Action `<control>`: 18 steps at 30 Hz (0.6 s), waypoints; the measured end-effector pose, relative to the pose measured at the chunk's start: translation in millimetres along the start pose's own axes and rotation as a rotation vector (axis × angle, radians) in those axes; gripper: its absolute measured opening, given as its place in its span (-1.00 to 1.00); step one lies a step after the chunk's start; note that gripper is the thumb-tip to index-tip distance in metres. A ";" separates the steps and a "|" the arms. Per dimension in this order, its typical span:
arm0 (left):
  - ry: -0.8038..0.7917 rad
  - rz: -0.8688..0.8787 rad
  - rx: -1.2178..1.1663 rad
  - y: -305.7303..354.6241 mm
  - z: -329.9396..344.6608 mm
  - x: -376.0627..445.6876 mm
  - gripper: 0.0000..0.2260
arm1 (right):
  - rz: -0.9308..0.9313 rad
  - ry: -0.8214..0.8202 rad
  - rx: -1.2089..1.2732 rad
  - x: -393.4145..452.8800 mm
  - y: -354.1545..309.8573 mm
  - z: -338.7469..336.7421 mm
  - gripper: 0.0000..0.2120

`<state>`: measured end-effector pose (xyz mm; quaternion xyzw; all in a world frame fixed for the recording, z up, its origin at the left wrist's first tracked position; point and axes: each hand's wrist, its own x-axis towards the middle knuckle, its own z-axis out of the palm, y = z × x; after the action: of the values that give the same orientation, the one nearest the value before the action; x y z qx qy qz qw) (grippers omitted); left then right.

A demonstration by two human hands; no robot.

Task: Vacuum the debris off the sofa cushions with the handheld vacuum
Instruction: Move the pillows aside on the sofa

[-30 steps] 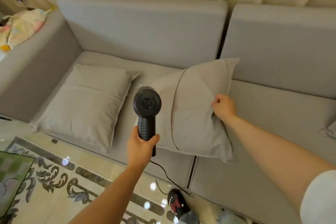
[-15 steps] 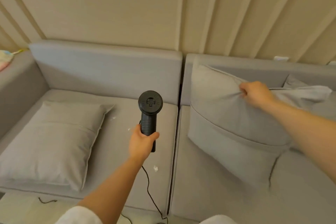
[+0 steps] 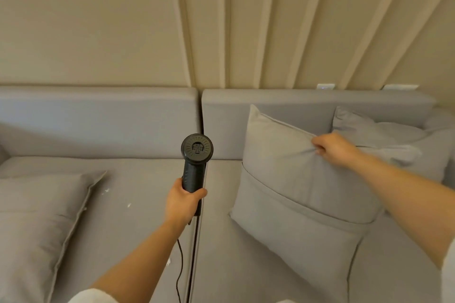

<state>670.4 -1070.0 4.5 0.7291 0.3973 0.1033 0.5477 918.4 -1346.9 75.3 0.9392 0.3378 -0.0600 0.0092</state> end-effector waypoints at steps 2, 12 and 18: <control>0.009 -0.004 -0.013 9.9 20.8 4.2 -0.75 | -0.039 0.008 0.028 12.9 14.8 -3.9 -0.70; 0.077 0.001 0.048 48.8 81.2 21.7 -0.71 | -0.189 0.066 0.071 108.7 61.0 -11.9 -0.56; 0.139 0.009 0.060 58.7 86.4 34.3 -0.75 | -0.190 0.085 0.071 143.5 81.7 -19.2 -0.60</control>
<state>771.1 -1113.0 13.7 0.7379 0.4341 0.1445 0.4962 1082.1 -1318.0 75.4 0.9045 0.4230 -0.0325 -0.0440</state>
